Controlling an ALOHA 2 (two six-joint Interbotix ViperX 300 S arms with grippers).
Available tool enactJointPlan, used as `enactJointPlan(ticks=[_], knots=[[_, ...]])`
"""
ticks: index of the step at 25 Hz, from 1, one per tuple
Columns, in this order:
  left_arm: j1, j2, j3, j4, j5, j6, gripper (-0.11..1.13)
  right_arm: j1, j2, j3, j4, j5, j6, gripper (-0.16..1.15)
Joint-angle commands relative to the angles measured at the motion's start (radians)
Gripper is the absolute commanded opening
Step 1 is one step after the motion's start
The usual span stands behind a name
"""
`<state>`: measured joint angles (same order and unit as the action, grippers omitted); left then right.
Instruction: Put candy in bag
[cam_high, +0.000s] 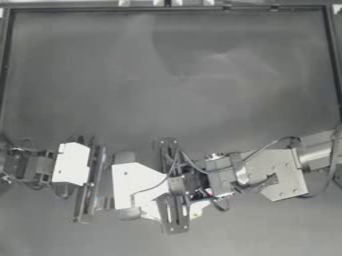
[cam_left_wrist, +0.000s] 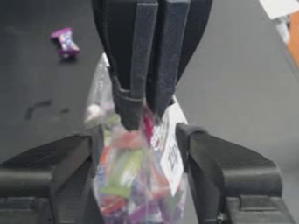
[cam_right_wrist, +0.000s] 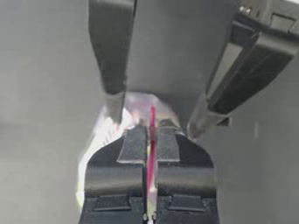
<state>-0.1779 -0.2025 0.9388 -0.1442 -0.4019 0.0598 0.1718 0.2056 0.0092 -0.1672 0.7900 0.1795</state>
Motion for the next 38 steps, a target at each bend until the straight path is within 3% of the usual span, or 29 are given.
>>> enactJointPlan(ticks=[1, 7, 13, 38], knots=[[-0.002, -0.014, -0.023, -0.003, -0.008, 0.003, 0.87, 0.003, -0.044, -0.009, -0.003, -0.005, 0.0, 0.06], [0.0, -0.014, -0.029, -0.023, -0.008, 0.003, 0.86, 0.003, -0.044, -0.008, -0.003, -0.005, 0.0, 0.06], [0.0, -0.014, -0.025, -0.041, 0.002, 0.003, 0.73, 0.003, -0.044, -0.008, -0.003, -0.005, 0.0, 0.06], [0.0, -0.018, -0.037, -0.041, 0.032, 0.006, 0.7, 0.003, -0.046, 0.0, -0.002, -0.005, 0.002, 0.06]])
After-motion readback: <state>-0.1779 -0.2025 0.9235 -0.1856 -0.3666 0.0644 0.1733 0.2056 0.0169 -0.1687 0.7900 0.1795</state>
